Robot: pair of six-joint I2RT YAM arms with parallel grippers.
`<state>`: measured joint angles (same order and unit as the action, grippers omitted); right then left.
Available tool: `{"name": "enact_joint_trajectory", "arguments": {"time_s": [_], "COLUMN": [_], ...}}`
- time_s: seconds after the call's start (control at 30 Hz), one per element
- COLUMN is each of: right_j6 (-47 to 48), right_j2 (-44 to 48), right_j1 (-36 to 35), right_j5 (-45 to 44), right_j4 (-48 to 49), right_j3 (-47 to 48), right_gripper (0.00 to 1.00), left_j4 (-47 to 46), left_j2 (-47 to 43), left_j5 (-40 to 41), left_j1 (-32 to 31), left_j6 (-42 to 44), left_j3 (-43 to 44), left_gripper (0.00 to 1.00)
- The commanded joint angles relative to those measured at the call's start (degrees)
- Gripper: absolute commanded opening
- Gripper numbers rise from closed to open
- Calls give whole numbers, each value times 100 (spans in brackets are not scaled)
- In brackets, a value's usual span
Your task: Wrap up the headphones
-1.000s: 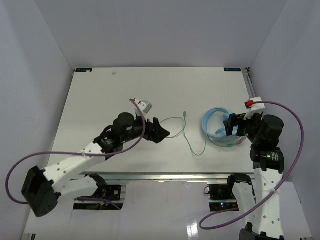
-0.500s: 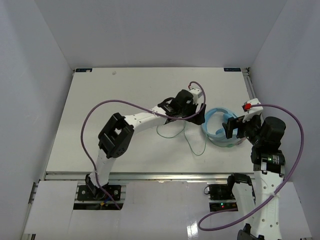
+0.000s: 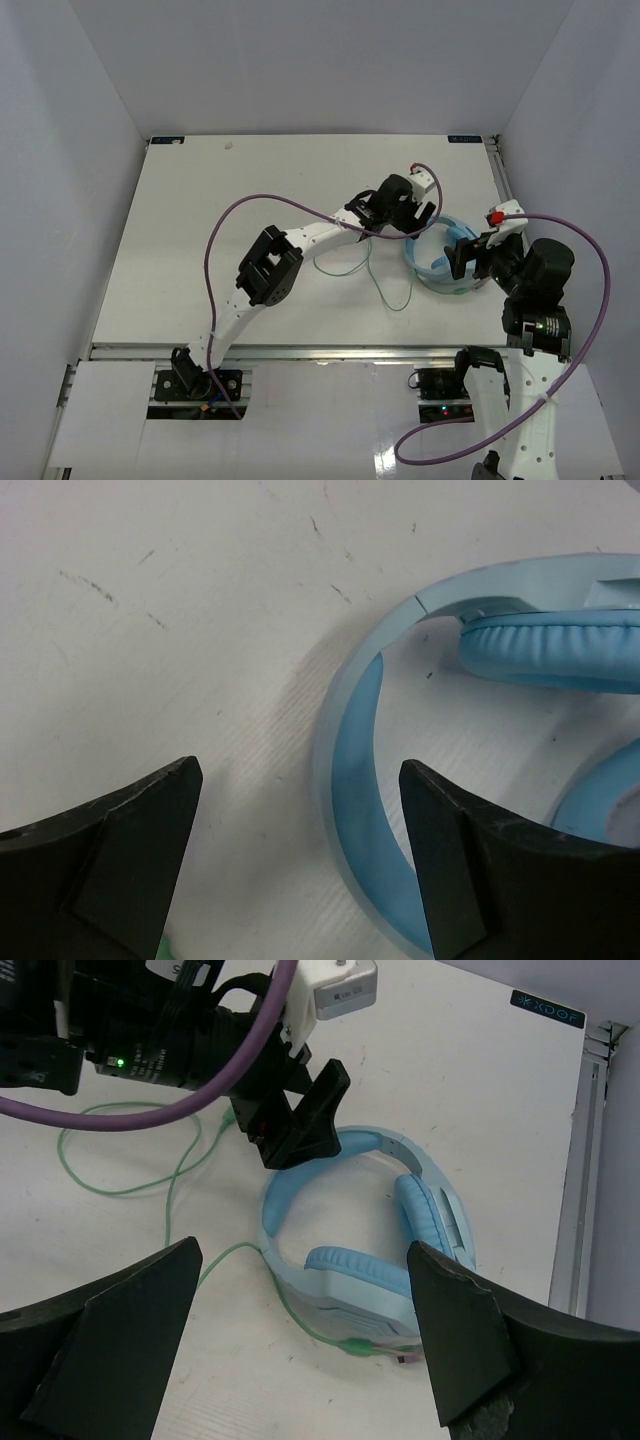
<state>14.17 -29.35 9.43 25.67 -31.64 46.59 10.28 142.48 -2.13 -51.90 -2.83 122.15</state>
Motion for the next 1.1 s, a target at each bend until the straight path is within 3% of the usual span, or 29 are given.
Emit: {"name": "enact_joint_trajectory", "arguments": {"time_s": [0.0, 0.2, 0.43, 0.63, 0.73, 0.87, 1.07], "right_j6": [32, 24, 15, -10, -11, 14, 355], "right_j2": [192, 370, 447, 465, 454, 474, 415], "right_j1": [45, 50, 72, 102, 127, 129, 129], "right_j5": [11, -45, -101, -97, -89, -64, 519], "right_j4": [113, 184, 193, 193, 186, 167, 17], "right_j3": [-15, -164, -185, -169, -165, -185, -21], "right_gripper": [90, 90, 90, 90, 90, 90, 90], "left_j4": [-27, 50, 15, -26, -32, -274, -448], "left_j2": [141, 360, 737, 740, 626, 59, -1767], "left_j5": [-511, -1250, -1471, -1241, -1104, -920, -91], "left_j1": [17, 39, 39, 64, 96, 169, 605], "left_j6": [617, 687, 582, 616, 549, 339, -487], "left_j3": [292, 443, 784, 736, 561, 33, -1246], "left_gripper": [87, 84, 66, 36, 14, 0, 0]}}
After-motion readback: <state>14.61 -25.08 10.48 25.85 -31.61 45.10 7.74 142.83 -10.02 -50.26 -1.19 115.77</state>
